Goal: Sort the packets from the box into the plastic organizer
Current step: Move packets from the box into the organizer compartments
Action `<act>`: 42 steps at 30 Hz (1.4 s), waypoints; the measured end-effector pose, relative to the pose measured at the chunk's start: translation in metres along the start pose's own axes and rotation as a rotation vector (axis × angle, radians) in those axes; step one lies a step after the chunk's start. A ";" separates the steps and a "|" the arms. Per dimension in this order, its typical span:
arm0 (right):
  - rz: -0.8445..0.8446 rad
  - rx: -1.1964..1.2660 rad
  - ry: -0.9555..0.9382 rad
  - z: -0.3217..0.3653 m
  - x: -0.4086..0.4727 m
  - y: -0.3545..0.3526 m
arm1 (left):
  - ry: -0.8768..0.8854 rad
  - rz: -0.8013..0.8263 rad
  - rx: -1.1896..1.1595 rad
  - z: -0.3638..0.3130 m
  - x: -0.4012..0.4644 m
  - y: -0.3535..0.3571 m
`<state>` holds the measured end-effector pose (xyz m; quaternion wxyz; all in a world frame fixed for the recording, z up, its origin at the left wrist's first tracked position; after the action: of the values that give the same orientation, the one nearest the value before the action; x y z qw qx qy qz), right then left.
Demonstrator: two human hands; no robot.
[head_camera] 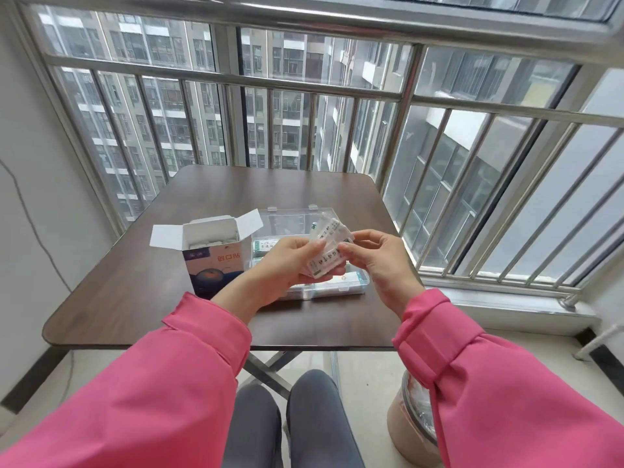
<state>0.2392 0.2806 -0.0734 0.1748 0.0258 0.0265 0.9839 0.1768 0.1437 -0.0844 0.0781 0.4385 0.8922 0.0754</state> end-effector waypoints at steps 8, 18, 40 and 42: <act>-0.020 -0.065 0.058 0.000 0.001 0.006 | 0.035 -0.183 0.049 0.000 0.000 -0.008; -0.186 -0.254 0.120 -0.012 0.052 -0.018 | 0.178 -0.547 0.288 -0.010 0.014 -0.031; -0.083 -1.110 0.013 -0.025 0.099 0.001 | 0.167 -0.471 0.197 -0.002 0.038 -0.032; -0.110 -0.801 -0.058 -0.014 0.095 0.001 | 0.155 -0.469 0.142 -0.002 0.038 -0.030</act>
<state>0.1484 0.3117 -0.0838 0.2241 -0.0179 -0.3628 0.9043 0.1305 0.1552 -0.0911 -0.0060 0.2169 0.9758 0.0258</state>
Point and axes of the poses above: each hand's wrist, its own x-axis towards the middle knuckle, its own y-axis out of the palm, z = x × y, the point moved 2 cm from there along x, towards the middle knuckle, and after that the axes turned 6 degrees about z, right-handed, at the moved point
